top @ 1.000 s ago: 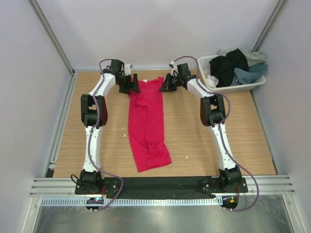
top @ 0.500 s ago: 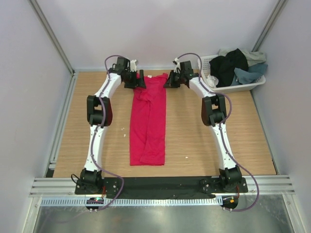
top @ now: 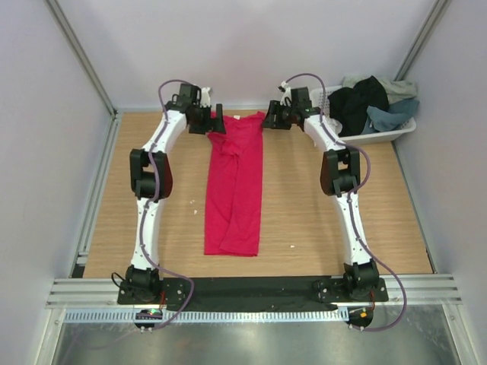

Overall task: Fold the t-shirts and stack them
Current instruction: Fold the tshirt

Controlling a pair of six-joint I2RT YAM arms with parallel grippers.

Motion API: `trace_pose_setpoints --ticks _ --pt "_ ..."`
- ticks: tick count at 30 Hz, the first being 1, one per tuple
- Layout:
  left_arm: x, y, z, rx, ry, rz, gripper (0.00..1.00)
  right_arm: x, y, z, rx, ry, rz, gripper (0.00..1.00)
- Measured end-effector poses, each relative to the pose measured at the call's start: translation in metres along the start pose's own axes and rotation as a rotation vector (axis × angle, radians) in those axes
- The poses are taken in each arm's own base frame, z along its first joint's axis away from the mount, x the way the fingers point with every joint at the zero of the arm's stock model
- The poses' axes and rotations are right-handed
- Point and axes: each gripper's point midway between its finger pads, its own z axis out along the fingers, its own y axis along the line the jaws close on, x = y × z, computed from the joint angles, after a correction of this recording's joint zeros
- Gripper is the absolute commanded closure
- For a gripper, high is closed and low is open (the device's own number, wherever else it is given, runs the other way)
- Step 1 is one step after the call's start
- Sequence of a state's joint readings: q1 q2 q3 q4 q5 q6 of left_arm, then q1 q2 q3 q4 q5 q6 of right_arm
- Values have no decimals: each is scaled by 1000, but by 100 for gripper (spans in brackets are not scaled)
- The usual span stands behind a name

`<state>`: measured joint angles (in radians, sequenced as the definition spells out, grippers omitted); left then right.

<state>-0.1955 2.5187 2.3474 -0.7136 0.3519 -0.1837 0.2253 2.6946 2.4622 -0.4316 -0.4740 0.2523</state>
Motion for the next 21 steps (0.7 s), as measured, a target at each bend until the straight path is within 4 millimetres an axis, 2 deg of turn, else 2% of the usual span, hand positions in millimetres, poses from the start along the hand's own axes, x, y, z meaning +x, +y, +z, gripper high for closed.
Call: trace_pose_setpoints --ticks 3,7,9,11,12,14,18,21 --pt "-18 -6 -49 -8 -44 -17 6 8 6 -22 7 50 17 39" --pt "-43 -21 -126 7 -134 -22 9 21 24 -70 -10 108 81 39" --pt "-40 -30 -155 26 -147 -42 14 29 38 -98 -31 131 137 41" --pt "-27 -39 -169 53 -125 -73 17 41 47 -120 -51 150 191 41" --pt "-12 -44 -172 71 -96 -110 20 49 51 -132 -58 157 217 42" --pt "32 -48 -168 91 -4 -208 22 79 57 -155 -59 205 287 43" --pt "148 -41 -149 50 232 -448 24 146 64 -190 -35 292 388 43" --pt "225 -36 -147 -9 393 -600 25 205 82 -215 1 372 431 43"
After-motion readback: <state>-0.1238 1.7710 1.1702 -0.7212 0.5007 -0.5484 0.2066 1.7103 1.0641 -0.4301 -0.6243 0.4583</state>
